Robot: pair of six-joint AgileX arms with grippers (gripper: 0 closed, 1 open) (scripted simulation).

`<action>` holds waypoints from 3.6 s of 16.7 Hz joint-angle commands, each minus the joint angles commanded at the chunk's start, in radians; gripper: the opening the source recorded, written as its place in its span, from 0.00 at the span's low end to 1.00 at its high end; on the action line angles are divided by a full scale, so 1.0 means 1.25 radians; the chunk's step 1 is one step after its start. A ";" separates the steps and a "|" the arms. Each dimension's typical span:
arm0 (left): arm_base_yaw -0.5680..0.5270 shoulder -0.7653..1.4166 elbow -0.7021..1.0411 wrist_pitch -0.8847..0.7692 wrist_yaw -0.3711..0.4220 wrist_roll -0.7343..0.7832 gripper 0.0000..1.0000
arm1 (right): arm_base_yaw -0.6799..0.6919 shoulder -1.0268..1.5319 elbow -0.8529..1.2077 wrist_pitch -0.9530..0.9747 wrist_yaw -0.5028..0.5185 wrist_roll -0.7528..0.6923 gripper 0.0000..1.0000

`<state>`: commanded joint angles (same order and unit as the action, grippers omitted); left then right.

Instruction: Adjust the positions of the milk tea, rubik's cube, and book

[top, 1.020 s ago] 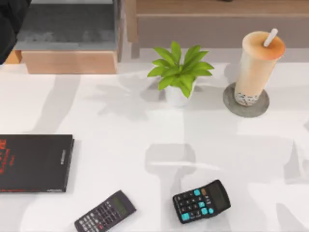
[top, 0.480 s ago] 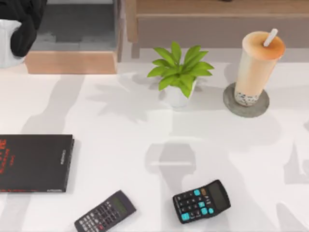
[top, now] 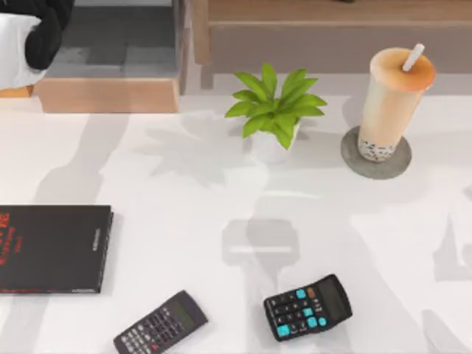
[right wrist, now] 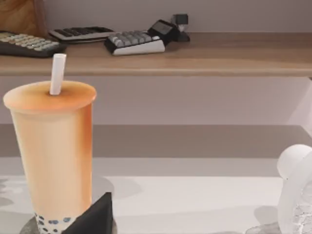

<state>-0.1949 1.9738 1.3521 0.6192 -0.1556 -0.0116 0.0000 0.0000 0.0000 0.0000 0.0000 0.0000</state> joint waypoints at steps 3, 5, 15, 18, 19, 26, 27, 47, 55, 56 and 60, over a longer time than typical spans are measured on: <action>0.002 0.024 0.035 -0.011 0.002 0.000 1.00 | 0.000 0.000 0.000 0.000 0.000 0.000 1.00; 0.002 0.024 0.035 -0.011 0.002 0.000 1.00 | 0.000 0.000 0.000 0.000 0.000 0.000 1.00; 0.002 0.024 0.035 -0.011 0.002 0.000 0.32 | 0.000 0.000 0.000 0.000 0.000 0.000 1.00; 0.002 0.024 0.035 -0.011 0.002 0.000 0.10 | 0.000 0.000 0.000 0.000 0.000 0.000 1.00; 0.002 0.024 0.035 -0.011 0.002 0.000 0.02 | 0.000 0.000 0.000 0.000 0.000 0.000 1.00; 0.002 0.024 0.035 -0.011 0.002 0.000 0.00 | 0.000 0.000 0.000 0.000 0.000 0.000 1.00; 0.002 0.024 0.035 -0.011 0.002 0.000 0.00 | 0.000 0.000 0.000 0.000 0.000 0.000 1.00; 0.020 -0.274 -0.169 -0.042 0.037 0.301 0.00 | 0.000 0.000 0.000 0.000 0.000 0.000 1.00; 0.082 -0.641 -0.647 -0.065 0.073 0.907 0.00 | 0.000 0.000 0.000 0.000 0.000 0.000 1.00; 0.087 -0.673 -0.713 -0.066 0.077 0.975 0.00 | 0.000 0.000 0.000 0.000 0.000 0.000 1.00; 0.097 -0.755 -0.954 -0.067 0.094 1.178 0.00 | 0.000 0.000 0.000 0.000 0.000 0.000 1.00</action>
<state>-0.0734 1.0300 0.1594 0.5351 -0.0386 1.4606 0.0000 0.0000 0.0000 0.0000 0.0000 0.0000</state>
